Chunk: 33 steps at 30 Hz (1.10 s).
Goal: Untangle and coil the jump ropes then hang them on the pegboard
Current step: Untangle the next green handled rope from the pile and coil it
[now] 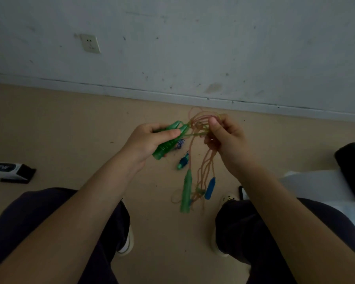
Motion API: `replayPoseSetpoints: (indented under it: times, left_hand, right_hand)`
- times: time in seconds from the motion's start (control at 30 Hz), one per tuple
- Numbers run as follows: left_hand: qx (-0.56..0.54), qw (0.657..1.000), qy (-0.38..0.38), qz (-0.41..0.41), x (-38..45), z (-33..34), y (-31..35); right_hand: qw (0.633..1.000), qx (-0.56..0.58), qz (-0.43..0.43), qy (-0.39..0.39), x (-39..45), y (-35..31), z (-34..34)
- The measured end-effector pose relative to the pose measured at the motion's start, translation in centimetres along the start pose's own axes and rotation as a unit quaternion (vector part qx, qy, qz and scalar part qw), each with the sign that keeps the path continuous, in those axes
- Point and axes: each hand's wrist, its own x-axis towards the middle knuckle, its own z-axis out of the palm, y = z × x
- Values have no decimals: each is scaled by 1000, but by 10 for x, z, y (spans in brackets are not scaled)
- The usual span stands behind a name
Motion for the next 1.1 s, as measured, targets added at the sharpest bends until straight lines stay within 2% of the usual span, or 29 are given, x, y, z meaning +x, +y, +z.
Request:
replayPoseSetpoints:
  times: [0.13,0.2,0.23,0.27,0.3,0.37,0.47,0.57,0.63,0.7,0.8,0.87,0.97,1.1]
  left_hand:
    - [22,998,42,-29,1,-4,-2]
    - [31,995,87,-21,2,-12,-2]
    - [21,995,99,-11,2,-17,-1]
    - [10,995,99,5,2,-22,0]
    - [7,996,91,23,2,-26,2]
    - [16,997,66,47,0,-30,5]
    - [24,998,25,54,-3,-28,5]
    - [9,998,-22,63,-3,-26,6]
    - [-6,997,-51,64,-4,-23,6]
    - [-7,994,-86,63,-6,-17,4]
    - [-37,989,-129,59,-7,-10,3]
    - [-65,987,-131,66,-6,-11,5]
    - [-51,992,-81,77,-5,-18,8]
    - [6,997,-26,67,-2,-25,4]
  right_hand:
    - [994,107,15,-22,2,2,0]
    - [981,190,32,17,9,-5,-14]
    - [977,200,47,60,13,-9,-24]
    - [981,154,55,106,16,-12,-33]
    - [988,58,52,132,17,-13,-40]
    - [986,-124,48,98,15,-9,-39]
    - [969,-233,81,17,9,0,-19]
    - [947,-312,71,31,9,8,-12]
    - [946,-323,20,10,7,8,-10]
    - [952,-293,-11,-87,5,7,-5]
    - [953,-202,38,-223,1,12,9]
    - [937,-208,87,-267,-2,15,15]
    - [931,-224,92,-273,-3,12,15]
    - [946,-235,69,-212,0,3,4]
